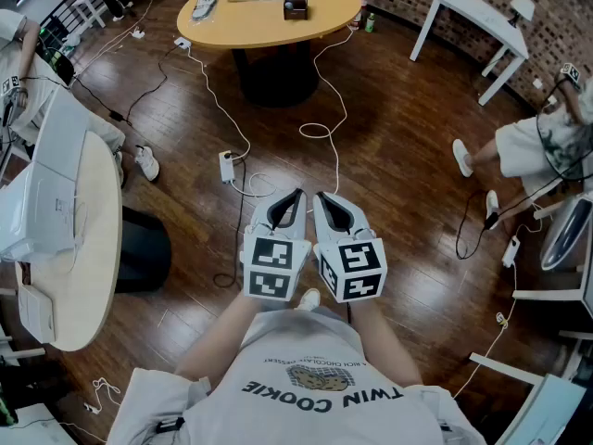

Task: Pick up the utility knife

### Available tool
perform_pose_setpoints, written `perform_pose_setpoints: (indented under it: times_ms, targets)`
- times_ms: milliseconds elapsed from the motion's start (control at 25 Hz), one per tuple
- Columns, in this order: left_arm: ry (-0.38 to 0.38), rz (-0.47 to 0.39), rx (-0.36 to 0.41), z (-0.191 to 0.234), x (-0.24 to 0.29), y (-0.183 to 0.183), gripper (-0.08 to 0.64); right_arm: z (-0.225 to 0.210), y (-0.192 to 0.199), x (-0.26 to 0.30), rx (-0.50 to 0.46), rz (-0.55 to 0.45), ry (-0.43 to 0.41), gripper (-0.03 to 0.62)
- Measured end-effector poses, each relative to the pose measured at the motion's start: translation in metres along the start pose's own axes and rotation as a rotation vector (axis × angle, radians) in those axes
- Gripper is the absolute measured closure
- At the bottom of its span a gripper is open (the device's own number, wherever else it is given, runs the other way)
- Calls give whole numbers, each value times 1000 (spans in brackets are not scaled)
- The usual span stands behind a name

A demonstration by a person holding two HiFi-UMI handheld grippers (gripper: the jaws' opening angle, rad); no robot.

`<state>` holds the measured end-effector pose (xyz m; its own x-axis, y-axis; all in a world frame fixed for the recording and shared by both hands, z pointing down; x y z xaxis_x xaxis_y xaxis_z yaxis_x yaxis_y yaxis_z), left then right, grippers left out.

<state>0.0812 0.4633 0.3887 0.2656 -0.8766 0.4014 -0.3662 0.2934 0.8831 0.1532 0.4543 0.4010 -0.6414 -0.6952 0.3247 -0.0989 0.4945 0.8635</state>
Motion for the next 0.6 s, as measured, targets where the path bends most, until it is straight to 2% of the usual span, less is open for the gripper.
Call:
perform_pose_setpoints:
  times_ms: [280,600]
  targets:
    - [8,-8,-16,37,37,0,553,-8,-17,47,-19,7,10,591]
    - [38,-8,-26,99,89,-1,554,-12,-41,123,-18,25,31,591]
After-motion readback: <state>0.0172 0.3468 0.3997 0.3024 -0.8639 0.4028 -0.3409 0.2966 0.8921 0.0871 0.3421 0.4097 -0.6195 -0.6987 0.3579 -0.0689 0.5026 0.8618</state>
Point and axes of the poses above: the fingertips, and each gripper's own axes: x forward along the fingers, z to its left, y out of its underside, the point moved 4 cm from there along -x, backward along the fingers, and after that the axes turned 15 degrees about x, right-handed, at the moved point
